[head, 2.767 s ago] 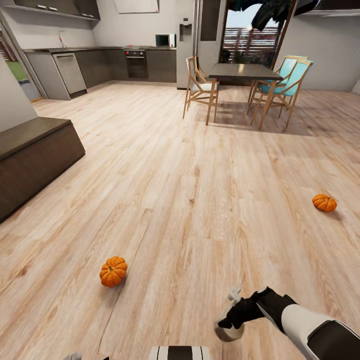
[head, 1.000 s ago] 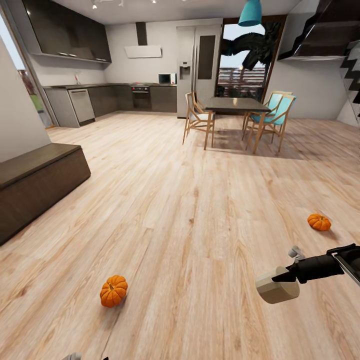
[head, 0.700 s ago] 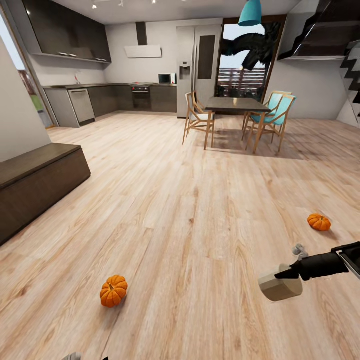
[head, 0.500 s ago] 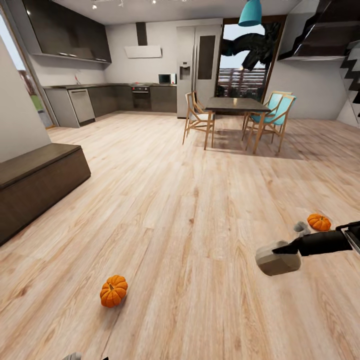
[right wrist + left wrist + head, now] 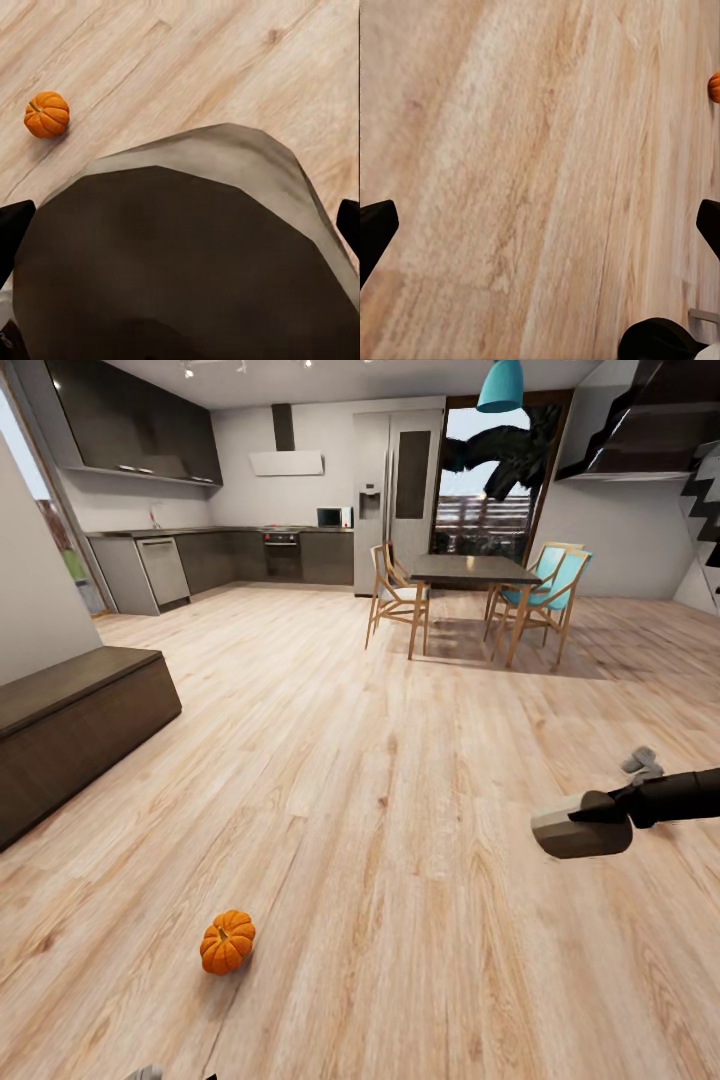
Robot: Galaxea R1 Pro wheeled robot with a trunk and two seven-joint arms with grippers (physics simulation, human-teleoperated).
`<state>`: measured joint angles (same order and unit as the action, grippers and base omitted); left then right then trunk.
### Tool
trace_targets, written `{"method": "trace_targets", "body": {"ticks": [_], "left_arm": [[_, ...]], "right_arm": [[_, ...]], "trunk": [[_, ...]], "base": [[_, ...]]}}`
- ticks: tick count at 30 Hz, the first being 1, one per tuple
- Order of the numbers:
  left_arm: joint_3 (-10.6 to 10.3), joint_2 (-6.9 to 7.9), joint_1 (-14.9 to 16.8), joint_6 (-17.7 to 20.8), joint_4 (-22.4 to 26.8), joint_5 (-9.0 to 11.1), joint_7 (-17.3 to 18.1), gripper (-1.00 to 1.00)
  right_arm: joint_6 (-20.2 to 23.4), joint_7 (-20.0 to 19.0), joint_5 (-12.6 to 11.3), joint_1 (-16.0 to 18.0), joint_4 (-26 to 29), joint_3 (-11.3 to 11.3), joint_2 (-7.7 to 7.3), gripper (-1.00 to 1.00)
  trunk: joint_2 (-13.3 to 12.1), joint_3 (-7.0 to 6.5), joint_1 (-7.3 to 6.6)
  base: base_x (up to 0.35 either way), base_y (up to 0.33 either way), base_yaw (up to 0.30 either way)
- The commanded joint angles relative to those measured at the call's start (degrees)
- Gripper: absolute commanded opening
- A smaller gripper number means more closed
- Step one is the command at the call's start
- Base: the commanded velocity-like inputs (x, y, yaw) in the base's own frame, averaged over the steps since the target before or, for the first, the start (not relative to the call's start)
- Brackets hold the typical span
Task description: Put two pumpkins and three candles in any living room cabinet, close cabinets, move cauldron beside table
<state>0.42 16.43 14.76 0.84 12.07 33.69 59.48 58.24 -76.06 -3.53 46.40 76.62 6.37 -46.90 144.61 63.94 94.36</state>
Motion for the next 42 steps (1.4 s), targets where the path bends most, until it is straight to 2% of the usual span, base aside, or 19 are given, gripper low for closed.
{"method": "trace_targets", "body": {"ticks": [1,5,13,14,15,17,18,21,24,28,42], "left_arm": [[0.0,0.01,0.0,0.1,0.0,0.1,0.2,1.0],[0.0,0.09,0.1,0.1,0.0,0.1,0.4,1.0],[0.0,0.74,0.0,0.1,0.0,0.3,1.3,1.0],[0.0,0.84,0.0,0.1,0.0,0.3,2.4,1.0],[0.1,1.93,0.0,0.1,-0.6,0.3,7.0,1.0],[0.1,3.63,0.0,0.0,-2.5,0.9,11.9,1.0],[0.2,4.08,0.0,0.0,-3.0,1.4,13.2,1.0],[0.7,5.8,0.0,-0.3,-5.8,5.0,18.2,1.0],[0.9,6.53,0.0,-0.7,-7.6,7.8,20.9,1.0],[0.9,6.67,0.0,-0.7,-8.0,8.4,21.3,1.0],[0.8,6.56,0.0,-1.2,-8.1,8.6,21.2,1.0]], "right_arm": [[0.5,0.1,-0.5,0.0,0.6,-0.7,-0.71,-1.0],[-0.4,0.1,0.0,0.0,2.0,-3.5,-1.86,-1.0],[-0.7,0.3,0.0,0.0,2.5,-4.0,-2.67,-1.0],[-0.7,0.4,0.1,0.0,2.5,-4.0,-2.67,-1.0],[-0.7,0.6,0.3,0.0,2.6,-3.9,-2.62,-1.0],[-0.7,0.6,1.0,0.0,2.6,-3.7,-2.43,-1.0],[-0.7,0.6,1.3,0.0,2.6,-3.7,-2.37,-1.0],[-0.7,0.7,2.2,-0.1,2.6,-3.6,-2.12,-1.0],[-0.7,0.7,2.5,-0.1,2.8,-3.6,-2.0,-1.0],[-0.7,0.7,2.6,-0.1,2.9,-3.6,-1.97,-1.0],[-0.7,0.7,2.7,-0.1,2.9,-3.6,-1.91,-1.0]], "trunk": [[0.0,0.06,-0.01],[0.0,0.06,-0.01],[0.0,0.17,-0.01],[0.0,0.21,-0.01],[0.0,0.24,-0.01],[0.0,0.31,-0.01],[0.0,0.35,-0.01],[0.0,0.45,-0.01],[0.0,0.56,-0.01],[0.0,0.7,-0.01],[0.0,1.19,-0.01]], "base": [[0.0,0.0,0.0],[0.0,0.0,0.0],[0.0,0.0,0.118],[0.0,0.0,0.248],[0.0,0.0,0.265],[0.0,0.0,0.27],[0.0,0.0,0.271],[0.0,0.0,0.273],[0.0,0.0,0.275],[0.0,0.0,0.275],[0.0,0.0,0.276]]}}
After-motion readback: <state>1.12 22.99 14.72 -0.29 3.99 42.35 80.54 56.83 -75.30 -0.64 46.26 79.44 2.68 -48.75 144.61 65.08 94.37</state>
